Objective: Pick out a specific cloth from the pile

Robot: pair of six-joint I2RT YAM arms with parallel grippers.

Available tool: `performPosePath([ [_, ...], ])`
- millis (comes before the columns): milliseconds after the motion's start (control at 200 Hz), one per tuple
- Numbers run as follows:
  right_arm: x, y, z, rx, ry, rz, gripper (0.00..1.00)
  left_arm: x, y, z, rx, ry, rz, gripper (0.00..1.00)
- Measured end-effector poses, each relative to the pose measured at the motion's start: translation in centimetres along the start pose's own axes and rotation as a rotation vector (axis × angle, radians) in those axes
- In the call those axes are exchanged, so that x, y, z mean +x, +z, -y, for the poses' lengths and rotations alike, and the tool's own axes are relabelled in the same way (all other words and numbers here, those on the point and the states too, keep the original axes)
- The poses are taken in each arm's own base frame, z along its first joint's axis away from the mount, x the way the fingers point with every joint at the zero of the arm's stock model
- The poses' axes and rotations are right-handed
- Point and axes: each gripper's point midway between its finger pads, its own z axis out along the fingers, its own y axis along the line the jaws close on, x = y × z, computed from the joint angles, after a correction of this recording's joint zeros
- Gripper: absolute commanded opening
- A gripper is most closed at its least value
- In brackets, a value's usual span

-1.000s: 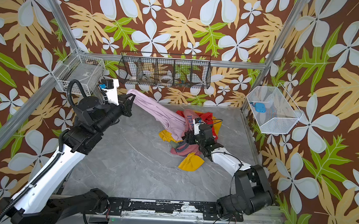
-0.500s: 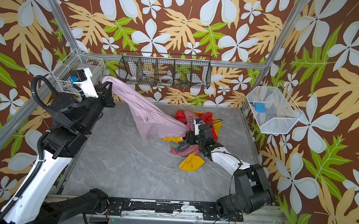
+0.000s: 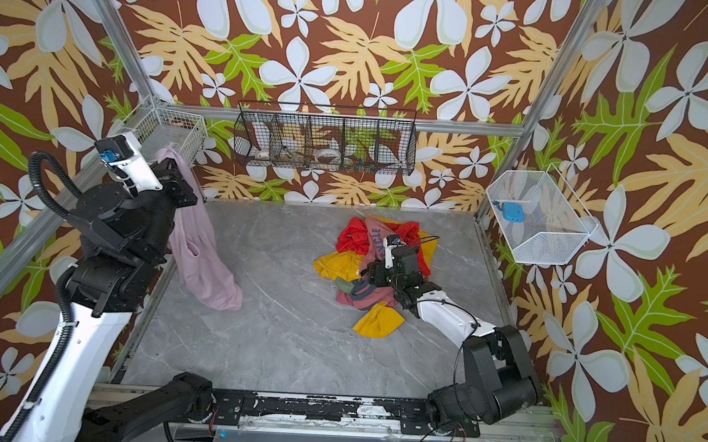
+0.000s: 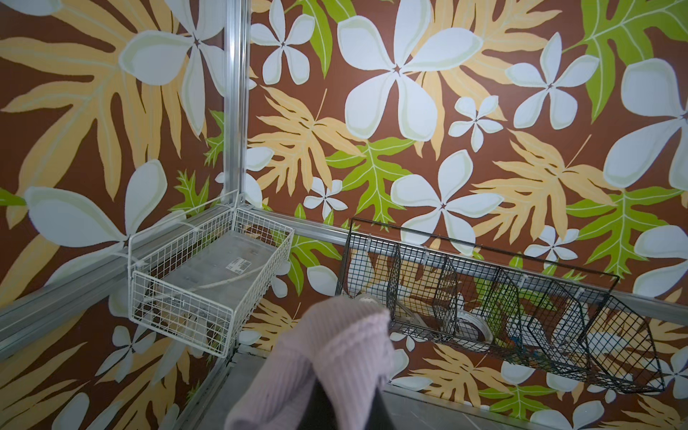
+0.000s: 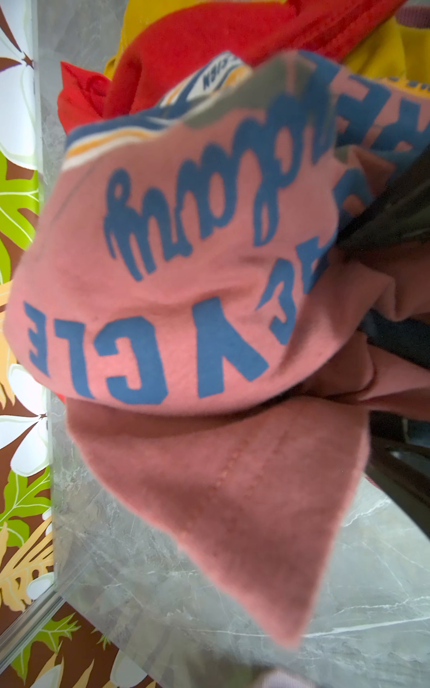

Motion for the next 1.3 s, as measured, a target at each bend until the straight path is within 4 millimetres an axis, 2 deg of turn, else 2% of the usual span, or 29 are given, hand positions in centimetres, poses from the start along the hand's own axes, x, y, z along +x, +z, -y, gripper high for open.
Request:
performPosePath([
  [360, 0.2, -0.5, 0.0, 0.001, -0.017, -0.017, 0.78, 8.4, 1.8, -1.3, -0.031, 0.084, -0.18, 0.0],
  [460, 0.2, -0.6, 0.0, 0.002, -0.018, -0.017, 0.78, 11.1, 1.9, -1.2, -0.003, 0.072, -0.237, 0.0],
  [596, 0.4, -0.7, 0.1, 0.004, -0.02, -0.022, 0.78, 13.4, 2.2, -0.4, 0.058, 0.021, -0.286, 0.0],
  [681, 0.4, -0.7, 0.1, 0.005, -0.02, -0.022, 0.77, 14.6, 2.6, -0.7, 0.067, -0.019, -0.311, 0.0],
  [811, 0.4, -0.7, 0.1, 0.004, -0.02, -0.023, 0.77, 17.4, 3.0, -2.6, 0.048, -0.081, -0.364, 0.0],
  [1006, 0.7, -0.7, 0.1, 0.003, -0.02, -0.028, 0.77, 21.5, 2.5, -6.1, -0.008, -0.142, -0.428, 0.0],
  [1181, 0.8, -0.8, 0.0, -0.002, -0.02, -0.028, 0.77, 26.1, 2.2, -9.9, -0.082, -0.19, -0.503, 0.0],
  [1301, 0.5, -1.0, -0.3, -0.017, -0.02, -0.021, 0.77, 29.6, 1.9, -11.6, -0.125, -0.211, -0.574, 0.0],
])
